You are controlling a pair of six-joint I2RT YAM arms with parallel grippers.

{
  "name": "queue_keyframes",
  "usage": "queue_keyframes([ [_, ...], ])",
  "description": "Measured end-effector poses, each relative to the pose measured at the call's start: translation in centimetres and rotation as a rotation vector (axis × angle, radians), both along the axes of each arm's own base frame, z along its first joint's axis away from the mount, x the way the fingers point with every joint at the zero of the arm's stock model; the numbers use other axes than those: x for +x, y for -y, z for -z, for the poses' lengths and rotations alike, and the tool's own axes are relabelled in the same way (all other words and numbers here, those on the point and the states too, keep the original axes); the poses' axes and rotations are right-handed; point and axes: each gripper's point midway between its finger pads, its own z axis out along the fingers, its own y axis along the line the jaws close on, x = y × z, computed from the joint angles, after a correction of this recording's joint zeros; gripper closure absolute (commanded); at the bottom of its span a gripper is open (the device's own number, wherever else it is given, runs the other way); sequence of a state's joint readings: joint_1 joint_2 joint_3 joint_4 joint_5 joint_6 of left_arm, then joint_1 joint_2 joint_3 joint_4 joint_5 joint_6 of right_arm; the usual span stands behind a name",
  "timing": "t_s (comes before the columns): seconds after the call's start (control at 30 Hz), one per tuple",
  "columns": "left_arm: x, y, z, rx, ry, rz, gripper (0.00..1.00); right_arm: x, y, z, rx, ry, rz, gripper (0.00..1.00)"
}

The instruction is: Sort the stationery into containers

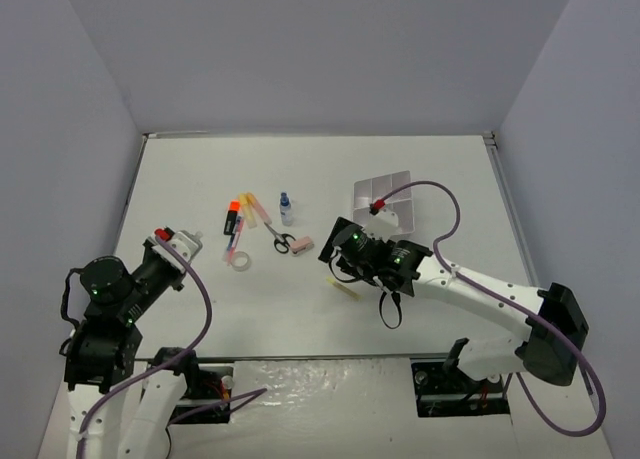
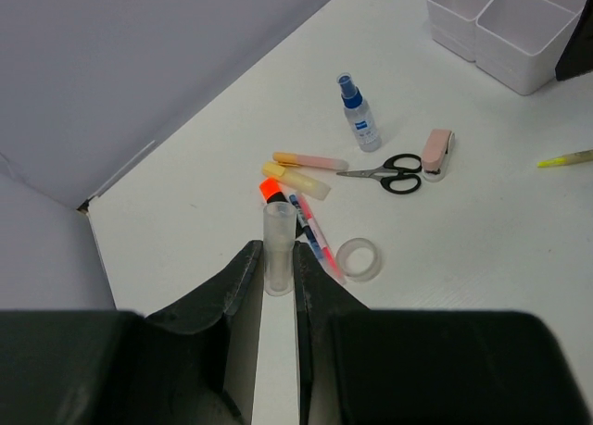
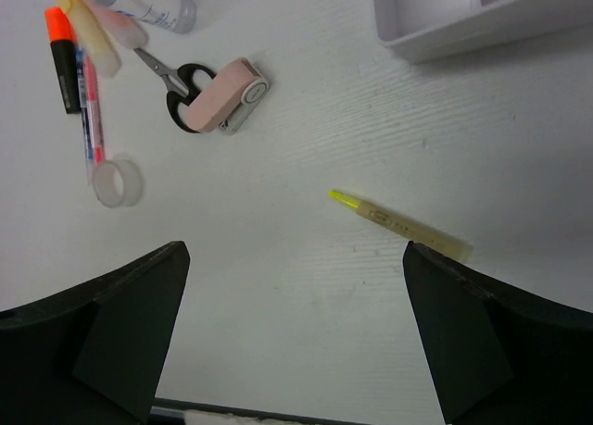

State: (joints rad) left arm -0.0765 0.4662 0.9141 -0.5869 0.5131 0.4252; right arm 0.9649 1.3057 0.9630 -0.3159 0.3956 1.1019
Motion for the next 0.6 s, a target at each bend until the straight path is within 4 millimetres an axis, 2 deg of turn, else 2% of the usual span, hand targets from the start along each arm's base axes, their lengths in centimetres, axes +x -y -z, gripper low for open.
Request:
queue_keyframes([
  [0.17,1.3,1.5,0.6,-0.005,-0.029,0.088,1.0,0.4,0.3,-1.0,-0.205,0.079,-0.304,0.19],
  [0.27,2.2,2.5,1.2,0.001,-0.051,0.153,1.0,2.8,0.1,-2.5,-0.267,0.089,-0.475,0.25],
  [0.33,2.9,2.7,1.4,0.034,-0.035,0.184,1.0,4.5,0.7,-2.6,-0.304,0.09,-0.562,0.25],
  [0.43,3.6,2.4,2.2,0.113,0.009,0.202,1.0,5.3,2.0,-0.3,-0.391,0.03,-0.68,0.24],
  [0.6,4.2,1.3,3.8,0.286,0.149,0.206,1.0,2.2,0.7,6.0,-0.503,-0.135,-0.959,0.23],
])
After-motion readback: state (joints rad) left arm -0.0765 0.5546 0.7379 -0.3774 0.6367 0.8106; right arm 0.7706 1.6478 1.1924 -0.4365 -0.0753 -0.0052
